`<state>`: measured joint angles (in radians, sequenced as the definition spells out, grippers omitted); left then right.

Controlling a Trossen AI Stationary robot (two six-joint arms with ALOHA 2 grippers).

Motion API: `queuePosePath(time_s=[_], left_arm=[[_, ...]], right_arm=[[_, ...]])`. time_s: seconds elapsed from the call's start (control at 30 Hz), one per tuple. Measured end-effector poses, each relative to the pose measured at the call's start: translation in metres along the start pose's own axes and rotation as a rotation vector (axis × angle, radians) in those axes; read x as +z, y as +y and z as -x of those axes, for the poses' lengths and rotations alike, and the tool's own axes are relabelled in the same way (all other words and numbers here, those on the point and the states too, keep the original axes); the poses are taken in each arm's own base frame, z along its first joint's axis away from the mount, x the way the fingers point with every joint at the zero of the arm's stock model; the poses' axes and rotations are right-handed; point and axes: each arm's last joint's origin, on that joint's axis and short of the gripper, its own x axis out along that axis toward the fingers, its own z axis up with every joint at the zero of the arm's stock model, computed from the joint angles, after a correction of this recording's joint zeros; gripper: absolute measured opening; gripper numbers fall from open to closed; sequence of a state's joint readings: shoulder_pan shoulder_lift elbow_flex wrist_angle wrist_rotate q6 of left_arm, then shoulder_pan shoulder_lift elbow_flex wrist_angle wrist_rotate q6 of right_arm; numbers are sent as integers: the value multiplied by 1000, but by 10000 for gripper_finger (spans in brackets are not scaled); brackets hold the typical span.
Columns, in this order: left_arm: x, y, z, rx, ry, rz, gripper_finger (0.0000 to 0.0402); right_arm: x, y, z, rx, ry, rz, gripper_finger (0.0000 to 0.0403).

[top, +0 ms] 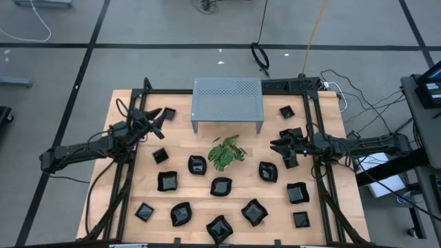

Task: Pick & Place Mini shaped plates
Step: Put the square plate on the shelf

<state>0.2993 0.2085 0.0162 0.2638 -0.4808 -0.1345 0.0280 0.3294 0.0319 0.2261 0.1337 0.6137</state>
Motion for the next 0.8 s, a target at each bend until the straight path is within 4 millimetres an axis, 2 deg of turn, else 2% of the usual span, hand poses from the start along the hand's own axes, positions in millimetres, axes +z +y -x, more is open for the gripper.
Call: queuePosePath(time_s=[0.23,0.5,0.67,0.8], left_arm=[[0,0,0,0,0,0,170],[0,0,0,0,0,0,170],[0,0,0,0,0,0,170],[0,0,0,0,0,0,170]], right_arm=[[6,4,0,51,-61,-113,141],[22,14,3,143,-231,-200,141],[26,18,5,209,-246,-96,141],[19,13,2,138,-167,-10,141]])
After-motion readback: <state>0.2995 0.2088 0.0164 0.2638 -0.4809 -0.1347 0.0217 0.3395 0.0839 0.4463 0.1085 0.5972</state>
